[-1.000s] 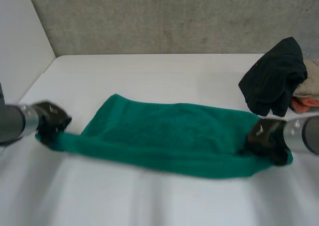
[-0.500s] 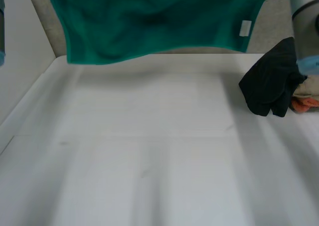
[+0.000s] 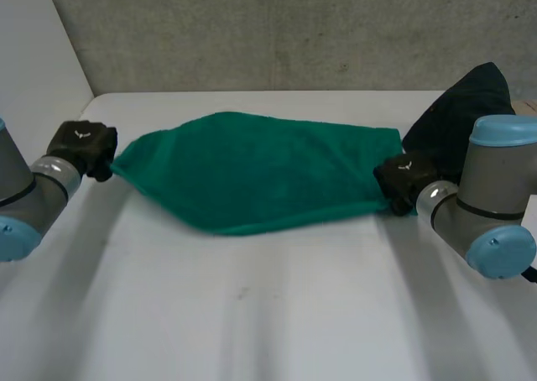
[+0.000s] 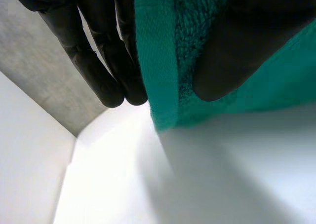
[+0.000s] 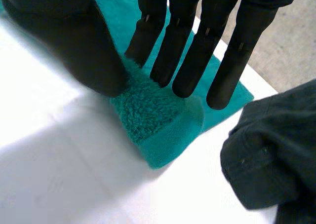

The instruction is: Fold the laundry.

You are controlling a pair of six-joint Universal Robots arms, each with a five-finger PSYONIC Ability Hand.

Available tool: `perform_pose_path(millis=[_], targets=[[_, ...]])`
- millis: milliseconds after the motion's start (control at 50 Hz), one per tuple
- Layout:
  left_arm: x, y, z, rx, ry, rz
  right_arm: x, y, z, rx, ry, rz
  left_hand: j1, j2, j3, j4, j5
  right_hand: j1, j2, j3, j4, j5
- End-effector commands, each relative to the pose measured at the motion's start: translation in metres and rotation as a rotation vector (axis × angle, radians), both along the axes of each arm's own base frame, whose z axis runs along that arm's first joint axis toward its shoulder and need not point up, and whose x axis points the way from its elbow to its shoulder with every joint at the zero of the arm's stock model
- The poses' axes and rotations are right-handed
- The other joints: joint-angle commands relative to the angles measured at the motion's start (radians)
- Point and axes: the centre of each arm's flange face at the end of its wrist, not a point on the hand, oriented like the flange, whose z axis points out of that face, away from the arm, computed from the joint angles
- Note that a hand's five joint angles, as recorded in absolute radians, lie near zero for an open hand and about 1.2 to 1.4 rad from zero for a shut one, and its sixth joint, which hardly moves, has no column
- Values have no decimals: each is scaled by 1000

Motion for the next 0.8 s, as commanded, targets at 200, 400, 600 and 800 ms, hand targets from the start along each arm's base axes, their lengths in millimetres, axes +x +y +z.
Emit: perform_pose_path(millis=[200,400,600,800], targets=[[-2,12,18,-31,-3,-28,-11,-13,43,121,11,-116,229,200,210,201,235,-503,-503,-506,-509,-510],[0,9,23,-38,4,-19,8,-13,21,160,125,-28,229,200,210,201,235,-559,-559,-562,-565,-566],[0,21,19,33,-22,-18,5,-2,22,114,263,7,229,200,210,201,235,316,317,313,311,309],[25,96,14,371,-389,-62,-50,70,38,292,462,195,229,200,210,201,235,316,317,313,311,309]])
